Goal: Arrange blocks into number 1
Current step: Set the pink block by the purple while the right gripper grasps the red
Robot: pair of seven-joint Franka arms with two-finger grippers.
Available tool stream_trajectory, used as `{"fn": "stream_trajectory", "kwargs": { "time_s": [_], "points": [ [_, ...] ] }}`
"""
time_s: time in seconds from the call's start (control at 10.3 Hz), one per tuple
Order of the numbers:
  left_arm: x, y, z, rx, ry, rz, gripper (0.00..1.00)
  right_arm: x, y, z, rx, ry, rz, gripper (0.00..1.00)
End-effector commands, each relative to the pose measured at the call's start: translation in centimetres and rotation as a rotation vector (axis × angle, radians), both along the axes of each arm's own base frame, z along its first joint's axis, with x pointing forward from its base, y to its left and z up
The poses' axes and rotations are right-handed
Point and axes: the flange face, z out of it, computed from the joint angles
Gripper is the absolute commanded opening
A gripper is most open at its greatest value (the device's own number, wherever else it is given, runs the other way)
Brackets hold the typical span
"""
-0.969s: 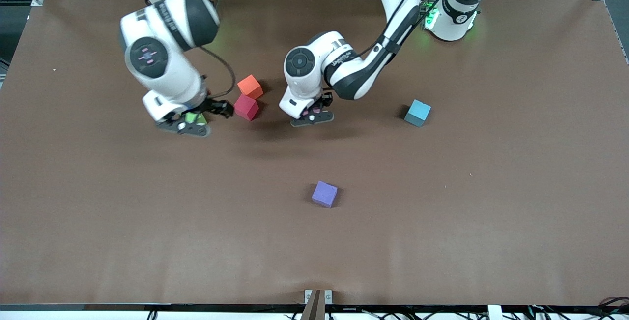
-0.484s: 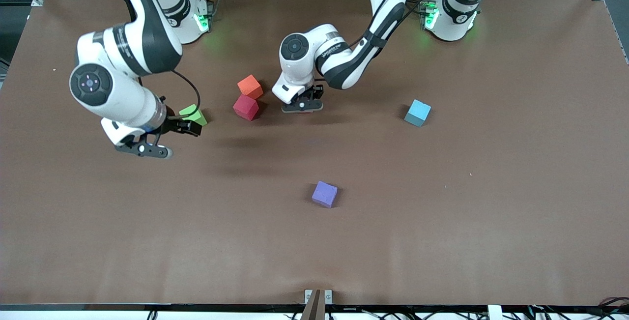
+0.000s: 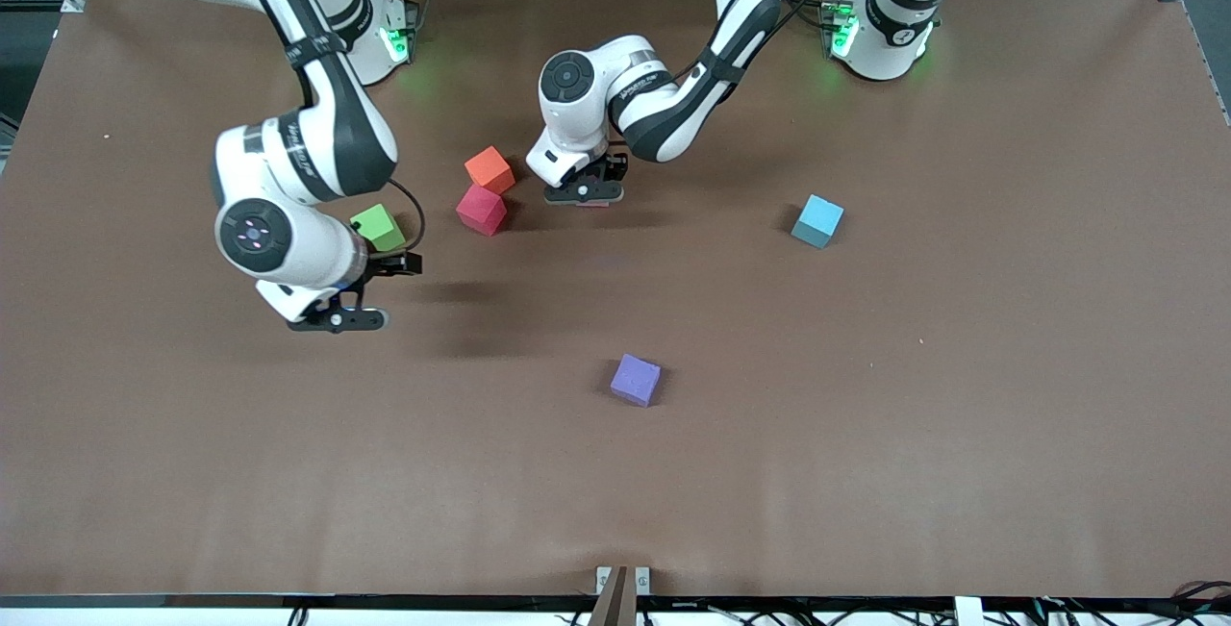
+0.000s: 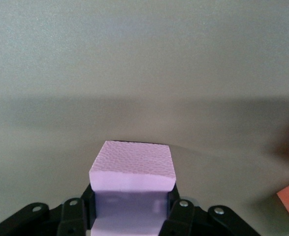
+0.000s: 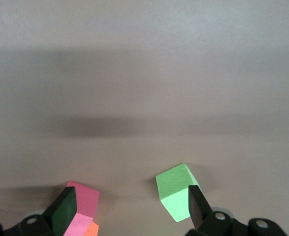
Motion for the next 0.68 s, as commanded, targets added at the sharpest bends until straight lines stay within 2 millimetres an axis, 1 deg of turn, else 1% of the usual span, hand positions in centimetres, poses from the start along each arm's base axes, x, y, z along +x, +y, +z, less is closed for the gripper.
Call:
{"fn": "stream_trajectory", "kwargs": {
  "time_s": [0.0,0.19,0.39,0.48,0.58],
  "points": [
    [-0.7,0.0,0.7,-0.006,-0.031,0.009,0.00,-1.1,0.5,-0.6,0.045,0.040,-0.021,1.00],
    [-0.8,-0.1,0.7,-0.008,-0.032,0.007,0.00,-2.7,0.5,-1.8,0.083,0.067,-0.103,1.00],
    [-1.0,-0.1,0.7,-0.006,-0.030,0.004,0.00,-5.2,-0.3,-3.6,0.088,0.061,-0.174,1.00],
    [-1.3,-0.2,0.6,-0.003,-0.028,-0.003,0.00,-6.5,-0.2,-4.5,0.098,0.062,-0.226,1.00],
    [-1.5,-0.1,0.3,0.001,-0.025,-0.005,0.00,-7.6,0.4,-5.4,0.081,0.065,-0.295,1.00]
  ]
}}
